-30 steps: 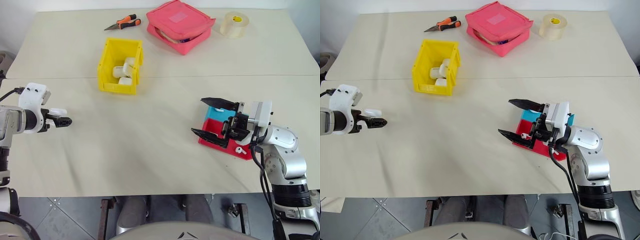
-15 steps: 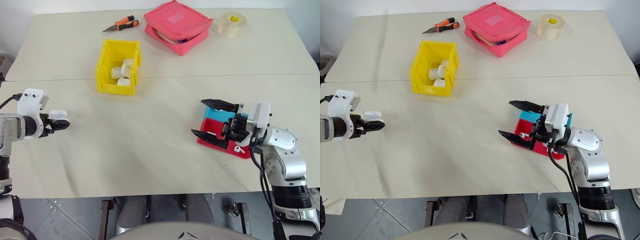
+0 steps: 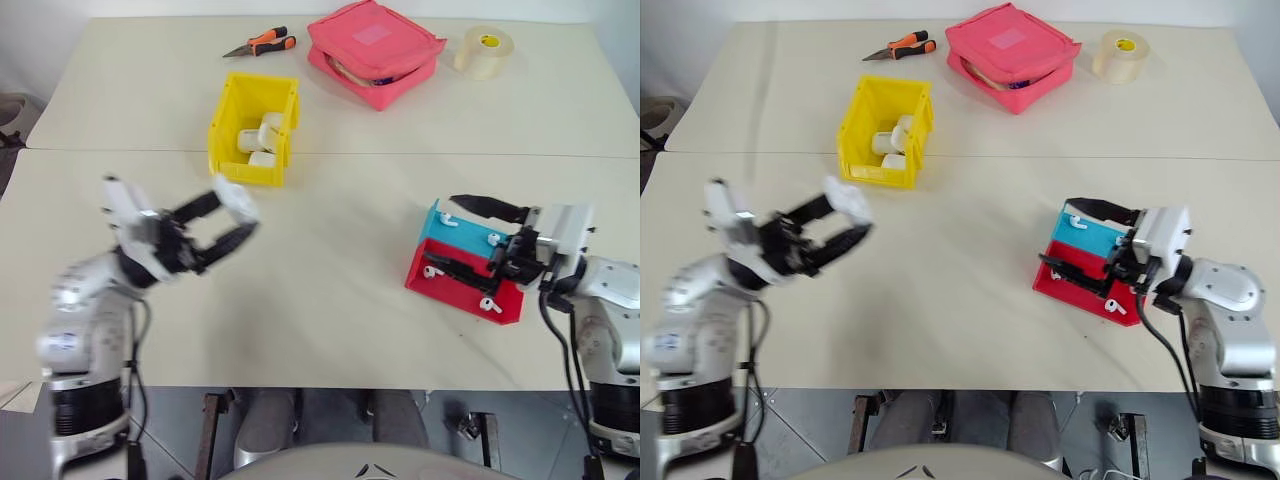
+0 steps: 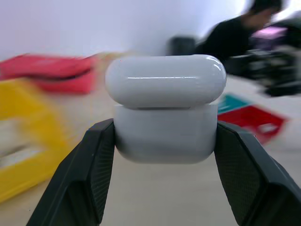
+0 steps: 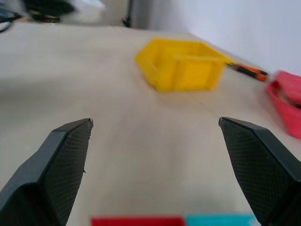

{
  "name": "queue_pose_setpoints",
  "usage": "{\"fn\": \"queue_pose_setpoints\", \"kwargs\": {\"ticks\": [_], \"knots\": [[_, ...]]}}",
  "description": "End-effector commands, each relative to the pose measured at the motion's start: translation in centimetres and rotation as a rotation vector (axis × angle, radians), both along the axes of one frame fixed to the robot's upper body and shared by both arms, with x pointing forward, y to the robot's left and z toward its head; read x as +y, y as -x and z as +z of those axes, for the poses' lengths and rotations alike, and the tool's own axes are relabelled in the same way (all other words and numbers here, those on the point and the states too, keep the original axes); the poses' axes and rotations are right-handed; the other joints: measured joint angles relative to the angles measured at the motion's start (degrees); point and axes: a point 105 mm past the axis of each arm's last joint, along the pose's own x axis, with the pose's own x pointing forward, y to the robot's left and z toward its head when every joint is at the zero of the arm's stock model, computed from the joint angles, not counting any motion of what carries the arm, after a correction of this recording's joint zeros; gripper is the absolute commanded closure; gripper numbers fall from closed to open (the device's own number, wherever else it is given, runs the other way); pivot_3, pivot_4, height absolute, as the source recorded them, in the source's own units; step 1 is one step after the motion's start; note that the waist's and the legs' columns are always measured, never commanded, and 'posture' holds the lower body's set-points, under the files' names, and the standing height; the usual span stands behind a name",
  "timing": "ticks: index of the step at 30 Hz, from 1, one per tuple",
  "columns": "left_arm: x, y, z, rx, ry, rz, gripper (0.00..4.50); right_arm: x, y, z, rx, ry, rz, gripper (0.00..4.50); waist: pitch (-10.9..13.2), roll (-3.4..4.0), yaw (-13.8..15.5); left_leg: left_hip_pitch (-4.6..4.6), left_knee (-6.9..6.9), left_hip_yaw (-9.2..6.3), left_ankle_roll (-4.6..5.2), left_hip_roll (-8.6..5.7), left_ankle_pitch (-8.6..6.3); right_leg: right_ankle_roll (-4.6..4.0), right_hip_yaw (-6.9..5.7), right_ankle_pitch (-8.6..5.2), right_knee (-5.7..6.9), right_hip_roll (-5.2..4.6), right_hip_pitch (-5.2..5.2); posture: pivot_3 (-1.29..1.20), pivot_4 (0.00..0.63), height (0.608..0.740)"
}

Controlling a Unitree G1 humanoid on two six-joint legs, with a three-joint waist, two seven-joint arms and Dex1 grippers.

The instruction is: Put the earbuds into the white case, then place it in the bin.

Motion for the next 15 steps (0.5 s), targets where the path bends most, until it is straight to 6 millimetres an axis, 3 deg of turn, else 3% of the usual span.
{"fn": "queue_pose_setpoints", "kwargs": {"ticks": [1,10,15], "knots": [[-3.4,0.8,0.5,-0.129,0.016,-0.136,1.71,-1.8,1.5,1.5,-0.052,0.009,-0.098,0.0,0.0,0.0,0.07,0.02,-0.01,0.04,0.0,0.01,0.0,0.0,0.0,0.0,0.01,0.01,0.02,0.0,0.15,0.74],[-10.3,0.5,-1.3,-0.307,0.092,-0.38,1.71,-6.8,7.5,0.4,0.015,0.064,-0.41,0.0,-0.03,-0.03,0.42,0.08,0.0,0.19,0.19,-0.04,-0.03,0.08,0.06,0.04,-0.12,0.01,0.17,0.0,0.15,0.74],[-12.2,0.4,-1.9,-0.346,0.101,-0.456,1.71,-7.5,8.9,-0.4,0.099,0.095,-0.49,0.0,-0.04,-0.02,-0.08,0.19,-0.01,0.22,0.32,-0.02,-0.09,0.13,0.09,0.06,-0.22,0.02,0.31,0.0,0.15,0.74]]}}
